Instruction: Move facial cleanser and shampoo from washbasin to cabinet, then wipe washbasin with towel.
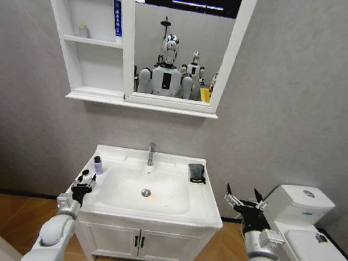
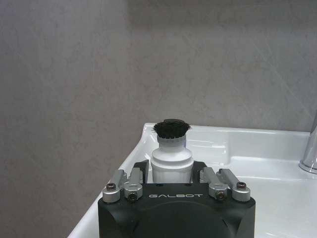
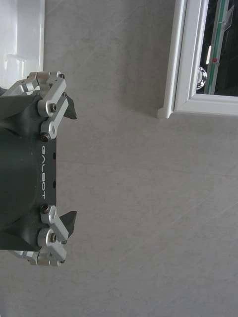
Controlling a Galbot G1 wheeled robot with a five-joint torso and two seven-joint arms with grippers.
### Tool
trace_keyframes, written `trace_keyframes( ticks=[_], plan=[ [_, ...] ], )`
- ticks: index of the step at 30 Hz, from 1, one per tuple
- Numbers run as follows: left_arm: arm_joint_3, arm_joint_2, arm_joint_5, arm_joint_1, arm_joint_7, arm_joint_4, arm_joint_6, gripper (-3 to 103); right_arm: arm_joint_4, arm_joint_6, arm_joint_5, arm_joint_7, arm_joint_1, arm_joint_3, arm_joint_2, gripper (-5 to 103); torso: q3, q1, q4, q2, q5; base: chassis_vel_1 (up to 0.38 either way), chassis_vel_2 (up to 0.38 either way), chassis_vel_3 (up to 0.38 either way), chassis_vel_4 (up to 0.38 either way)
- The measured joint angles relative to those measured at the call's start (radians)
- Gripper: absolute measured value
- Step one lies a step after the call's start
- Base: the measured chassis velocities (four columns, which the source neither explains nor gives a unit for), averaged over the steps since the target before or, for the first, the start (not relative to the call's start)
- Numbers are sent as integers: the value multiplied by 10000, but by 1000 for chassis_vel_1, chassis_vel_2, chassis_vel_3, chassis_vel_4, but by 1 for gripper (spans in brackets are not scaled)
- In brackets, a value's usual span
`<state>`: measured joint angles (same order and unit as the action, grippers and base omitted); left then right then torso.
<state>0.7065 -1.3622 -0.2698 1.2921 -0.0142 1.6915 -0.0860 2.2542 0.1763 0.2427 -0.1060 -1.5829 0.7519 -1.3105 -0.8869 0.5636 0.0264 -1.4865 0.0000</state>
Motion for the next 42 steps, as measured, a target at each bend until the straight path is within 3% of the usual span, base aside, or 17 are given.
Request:
trace_keyframes(
  ticks=[4, 8, 15, 18, 19, 20, 22, 23, 25, 28, 30, 32, 33, 35, 38, 41, 42],
  plan=[
    [45, -2, 6, 147, 9, 175, -62, 34, 9, 5, 60, -27, 9, 40, 42, 100, 0, 0, 0, 0, -1, 0, 0, 0, 0],
    [73, 22, 13, 287, 52, 421, -114, 34, 25, 5, 59, -36, 6, 26, 34, 100, 0, 0, 0, 0, -2, 0, 0, 0, 0],
    [-53, 1074, -592, 747, 932, 2464, -1116, 34, 42, 6, 35, -40, -5, -37, 39, 100, 1, 0, 0, 0, 1, 0, 0, 0, 0],
    [-96, 2206, -1721, 389, 2034, 3451, -2179, 34, 70, 15, 6, -39, 7, -135, 32, 100, 1, 0, -2, 0, 0, 0, 0, 0, 0],
    [-96, 2206, -1721, 389, 2034, 3451, -2179, 34, 70, 15, 6, -39, 7, -135, 32, 100, 1, 0, -2, 0, 0, 0, 0, 0, 0],
    [-134, 2543, -2256, 165, 2461, 3737, -2657, 34, 74, 22, -4, -38, 13, -161, 31, 100, 1, -1, -2, 0, 0, 0, 0, 0, 0],
    [-274, 3381, -3461, -578, 3263, 4220, -3723, 34, 96, 55, -18, -36, 22, -202, 32, 100, 1, 0, 0, 0, -2, 0, 0, 0, 0],
    [-274, 3381, -3461, -578, 3263, 4220, -3723, 34, 96, 55, -18, -36, 22, -202, 32, 100, 1, 0, 0, 0, -2, 0, 0, 0, 0],
    [-476, 4268, -4736, -1569, 3914, 4375, -4716, 34, 154, 81, -34, -38, -15, -218, 25, 100, 0, 0, 0, 0, -2, 0, 0, 0, 0],
    [-866, 5269, -5960, -2811, 4428, 4180, -5343, 34, 227, 102, -38, -38, -104, -216, 18, 100, 0, 0, 1, 0, 1, 0, 0, 0, 0],
    [-1120, 5720, -6317, -3468, 4518, 3960, -5485, 34, 246, 104, -41, -39, -152, -206, 19, 100, 0, 0, 1, 0, -3, 0, 0, 0, 0],
    [-1693, 6499, -6931, -5068, 4573, 3427, -5664, 34, 292, 109, -52, -41, -230, -183, 22, 100, 0, 0, 0, 0, -1, 0, 0, 0, 0],
    [-1693, 6499, -6931, -5068, 4573, 3427, -5664, 34, 292, 109, -52, -41, -230, -183, 22, 100, 0, 0, 0, 0, -1, 0, 0, 0, 0],
    [-2311, 6925, -7749, -6582, 4741, 2969, -5837, 34, 351, 122, -56, -56, -293, -159, 22, 100, 0, 0, 1, 0, 1, 0, 0, 0, 0],
    [-2576, 7002, -7893, -7146, 4767, 2739, -5857, 34, 366, 129, -57, -71, -305, -156, 22, 100, -1, 0, 0, 0, -2, 0, 0, 0, 0],
    [-3919, 7013, -8142, -9589, 4729, 1491, -5865, 34, 469, 182, -64, -145, -335, -113, 22, 100, 0, 0, 0, 0, 3, 0, 0, 0, 0],
    [-3919, 7013, -8142, -9589, 4729, 1491, -5865, 34, 469, 182, -64, -145, -335, -113, 22, 100, 0, 0, 0, 0, 3, 0, 0, 0, 0]
  ],
)
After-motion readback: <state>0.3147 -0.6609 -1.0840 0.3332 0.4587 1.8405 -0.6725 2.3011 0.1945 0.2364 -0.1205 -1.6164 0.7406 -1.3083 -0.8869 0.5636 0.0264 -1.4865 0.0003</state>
